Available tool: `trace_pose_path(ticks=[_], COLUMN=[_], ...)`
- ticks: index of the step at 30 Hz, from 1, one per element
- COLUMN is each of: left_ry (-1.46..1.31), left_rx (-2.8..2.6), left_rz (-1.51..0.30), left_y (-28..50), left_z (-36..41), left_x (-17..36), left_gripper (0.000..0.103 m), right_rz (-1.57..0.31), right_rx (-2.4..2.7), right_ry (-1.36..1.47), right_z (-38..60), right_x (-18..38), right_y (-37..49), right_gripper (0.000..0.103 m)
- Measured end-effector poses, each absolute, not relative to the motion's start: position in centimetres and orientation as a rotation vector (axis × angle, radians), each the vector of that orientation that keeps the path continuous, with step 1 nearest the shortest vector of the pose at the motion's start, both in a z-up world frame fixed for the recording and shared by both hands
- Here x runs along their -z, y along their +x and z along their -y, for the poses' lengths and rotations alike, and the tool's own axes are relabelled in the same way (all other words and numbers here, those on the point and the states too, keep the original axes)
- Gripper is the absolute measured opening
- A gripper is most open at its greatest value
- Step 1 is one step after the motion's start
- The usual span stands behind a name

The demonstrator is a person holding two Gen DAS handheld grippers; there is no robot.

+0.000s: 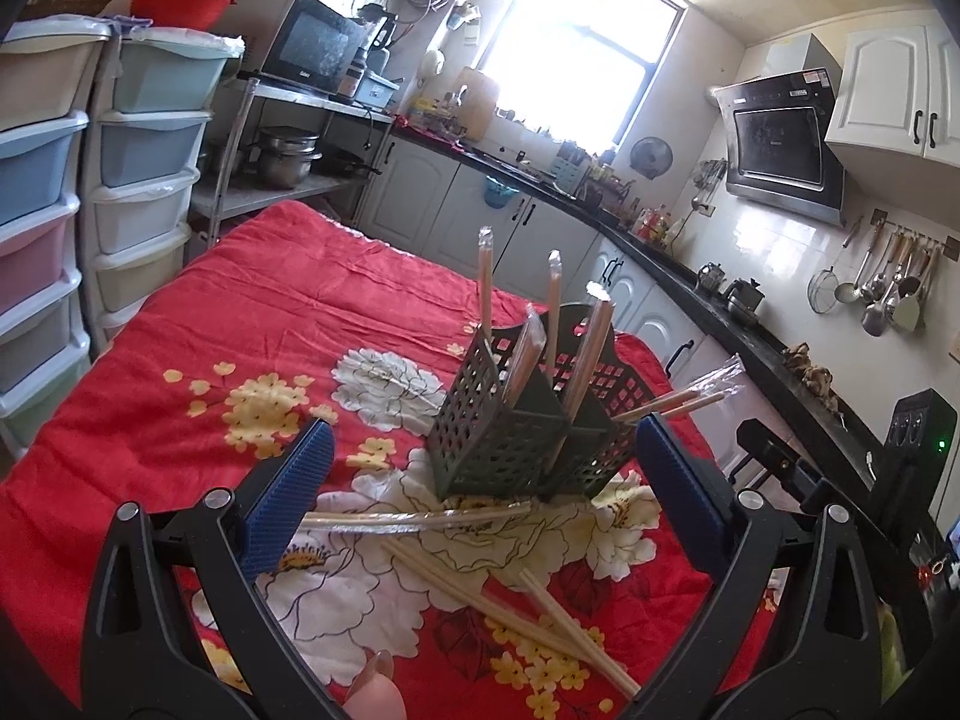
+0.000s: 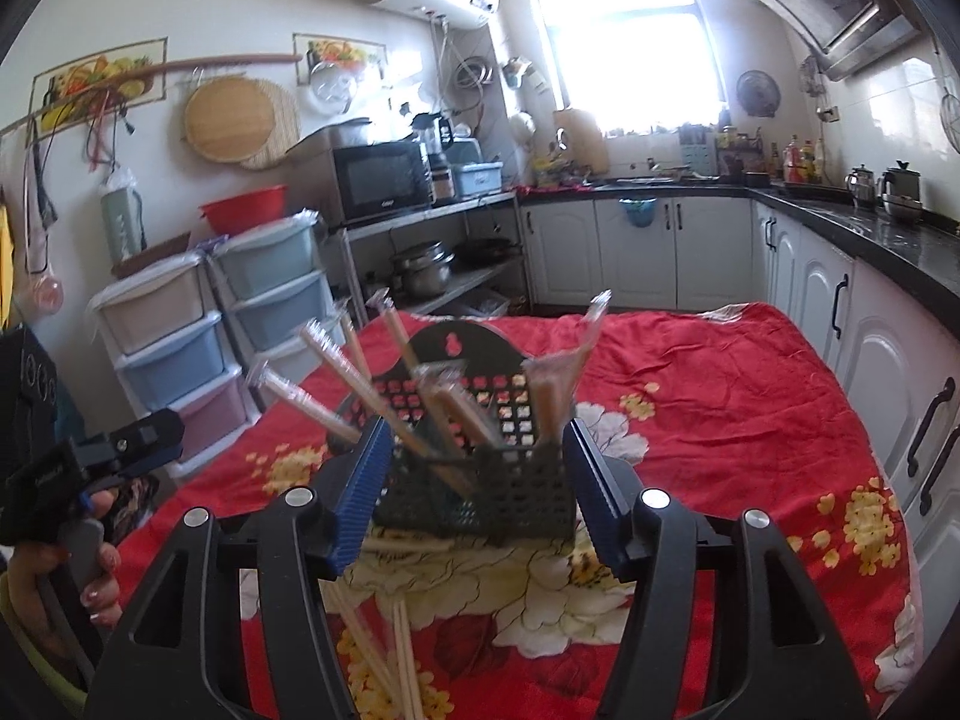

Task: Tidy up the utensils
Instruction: 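Withdraw both open tools from the caddy and move back to the pile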

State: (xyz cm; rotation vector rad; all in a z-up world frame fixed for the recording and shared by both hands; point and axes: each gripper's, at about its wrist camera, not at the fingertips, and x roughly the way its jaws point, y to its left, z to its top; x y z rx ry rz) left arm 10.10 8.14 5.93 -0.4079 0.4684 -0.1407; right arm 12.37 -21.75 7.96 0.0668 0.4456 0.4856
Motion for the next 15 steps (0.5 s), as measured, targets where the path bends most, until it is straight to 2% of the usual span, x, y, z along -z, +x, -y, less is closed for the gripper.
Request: trace_pose_path(ticks=[15], left_ry=[-0.436], left_rx=[0.11], left_rz=[-0.583], left_y=[10.0], left_z=[-9.0], left_x=[-2.0], left_gripper=[0.092], right_rz=[-0.562], right_rx=[-0.59], right_ry=[-0.037], right_z=[19.0], right_x=[-5.7], right_y=[11.5], right_gripper=[0.057])
